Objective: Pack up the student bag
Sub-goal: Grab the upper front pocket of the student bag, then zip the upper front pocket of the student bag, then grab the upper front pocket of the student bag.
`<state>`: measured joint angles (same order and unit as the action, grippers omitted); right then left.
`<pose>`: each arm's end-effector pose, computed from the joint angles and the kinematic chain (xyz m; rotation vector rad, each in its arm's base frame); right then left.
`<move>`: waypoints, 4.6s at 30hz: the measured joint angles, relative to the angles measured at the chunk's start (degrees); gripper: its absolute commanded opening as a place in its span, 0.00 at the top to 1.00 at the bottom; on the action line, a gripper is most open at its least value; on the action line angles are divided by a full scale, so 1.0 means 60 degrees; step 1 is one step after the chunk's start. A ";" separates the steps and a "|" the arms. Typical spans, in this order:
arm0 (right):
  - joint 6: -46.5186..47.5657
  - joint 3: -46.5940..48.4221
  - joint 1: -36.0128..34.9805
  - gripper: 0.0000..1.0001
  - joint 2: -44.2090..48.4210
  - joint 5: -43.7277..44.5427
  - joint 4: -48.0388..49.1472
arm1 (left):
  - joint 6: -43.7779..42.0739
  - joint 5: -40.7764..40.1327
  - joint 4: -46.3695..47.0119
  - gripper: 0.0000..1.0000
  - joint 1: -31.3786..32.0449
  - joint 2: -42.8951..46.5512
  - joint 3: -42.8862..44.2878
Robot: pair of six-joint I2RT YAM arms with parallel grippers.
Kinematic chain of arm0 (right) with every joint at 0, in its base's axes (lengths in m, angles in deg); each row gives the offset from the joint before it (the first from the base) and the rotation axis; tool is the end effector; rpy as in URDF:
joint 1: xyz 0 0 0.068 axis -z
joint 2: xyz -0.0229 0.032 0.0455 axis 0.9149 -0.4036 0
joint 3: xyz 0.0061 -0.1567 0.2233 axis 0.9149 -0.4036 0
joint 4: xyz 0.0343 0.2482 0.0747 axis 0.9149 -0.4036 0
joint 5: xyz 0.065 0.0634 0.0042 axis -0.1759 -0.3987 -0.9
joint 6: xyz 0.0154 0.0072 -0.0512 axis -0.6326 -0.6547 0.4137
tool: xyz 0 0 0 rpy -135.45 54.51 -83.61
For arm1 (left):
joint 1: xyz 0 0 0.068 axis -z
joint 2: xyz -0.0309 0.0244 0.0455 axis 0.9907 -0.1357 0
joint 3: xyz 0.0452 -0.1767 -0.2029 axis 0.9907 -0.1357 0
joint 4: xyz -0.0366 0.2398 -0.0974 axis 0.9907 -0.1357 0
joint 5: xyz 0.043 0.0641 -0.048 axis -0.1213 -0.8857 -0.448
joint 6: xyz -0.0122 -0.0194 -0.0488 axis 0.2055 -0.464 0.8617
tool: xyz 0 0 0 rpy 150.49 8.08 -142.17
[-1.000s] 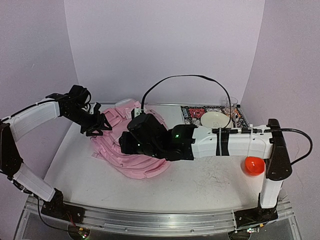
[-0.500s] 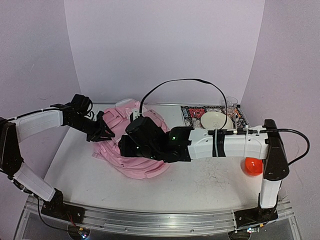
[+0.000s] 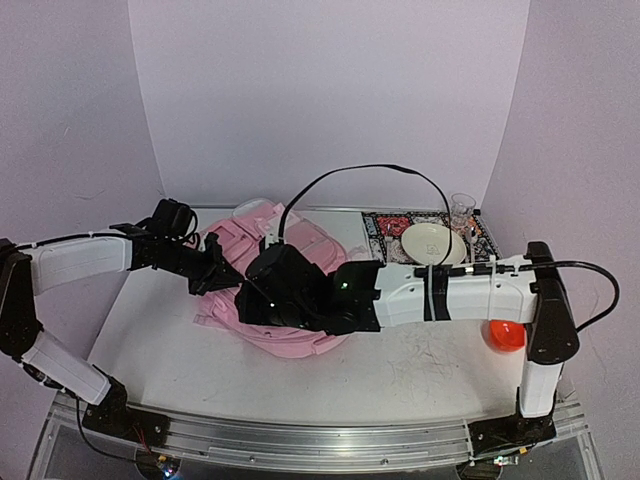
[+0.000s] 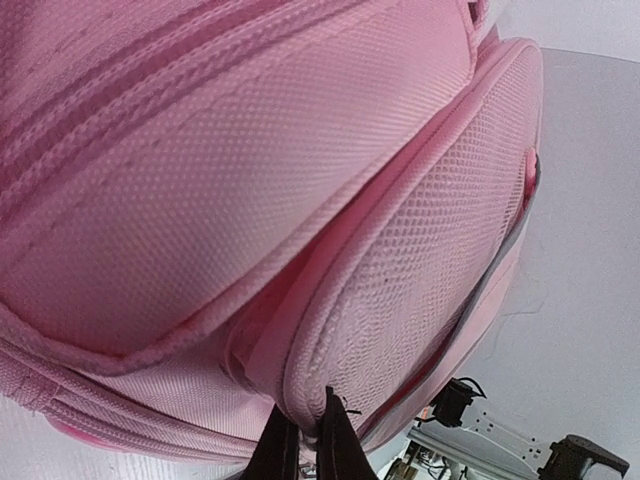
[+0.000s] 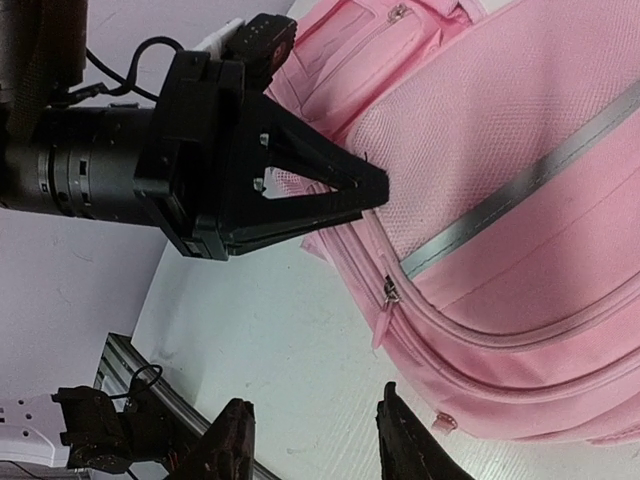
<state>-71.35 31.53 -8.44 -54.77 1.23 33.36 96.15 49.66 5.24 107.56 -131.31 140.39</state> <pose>0.1375 0.4554 0.3018 -0.1114 2.0178 1.2133 0.2552 -0.1430 0.2367 -0.2740 2.6577 -1.2523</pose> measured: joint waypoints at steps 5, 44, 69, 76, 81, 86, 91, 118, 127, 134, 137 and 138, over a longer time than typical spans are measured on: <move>-0.0524 -0.0091 -0.0063 0.57 -0.0092 0.0167 -0.0261 | 0.0626 -0.0217 0.0284 1.00 0.0305 0.0025 -0.0024; -0.1403 0.1590 0.0325 0.84 -0.2299 0.0980 -0.0776 | 0.1373 -0.0413 0.0686 1.00 0.0536 0.0077 -0.0159; -0.0464 -0.1380 0.0365 1.00 -0.0283 0.0597 -0.0167 | -0.0288 -0.1201 0.0042 1.00 0.0199 0.0086 -0.0023; 0.0451 -0.2341 0.0457 1.00 0.0745 0.0516 0.0004 | -0.1439 -0.1543 -0.0869 1.00 -0.0233 0.0092 0.0442; 0.1208 -0.2404 0.0631 1.00 0.1146 0.0438 0.0273 | -0.2225 -0.1947 -0.1510 1.00 -0.0443 0.0092 0.0769; 0.2089 -0.2277 0.0946 1.00 0.1143 0.0238 -0.0350 | -0.2832 -0.2985 -0.1965 1.00 -0.0886 0.0092 0.0988; 0.2995 -0.1851 0.1084 0.95 0.1095 -0.0146 -0.0756 | -0.3207 -0.3923 -0.2163 1.00 -0.1434 0.0092 0.1157; 0.6134 0.0025 0.1939 0.50 -0.1166 -0.4375 0.1550 | -0.3169 -0.3305 -0.2414 1.00 -0.1508 0.0092 0.1316; 0.6227 0.0277 0.1950 0.57 -0.1723 -0.4963 0.1699 | -0.3135 -0.3150 -0.2424 1.00 -0.1536 0.0092 0.1316; 0.6260 0.0306 0.1950 0.67 -0.1870 -0.4908 0.1834 | -0.3126 -0.3076 -0.2469 1.00 -0.1538 0.0092 0.1360; 0.6282 0.0307 0.1950 0.68 -0.1877 -0.4728 0.1827 | -0.3127 -0.3055 -0.2483 1.00 -0.1540 0.0092 0.1364; 0.6298 0.0307 0.1950 0.68 -0.1877 -0.4641 0.1827 | -0.3128 -0.3052 -0.2483 1.00 -0.1540 0.0092 0.1366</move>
<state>-33.56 33.37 3.26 -66.03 -26.61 44.32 77.38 31.35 -9.66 98.32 -130.76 148.59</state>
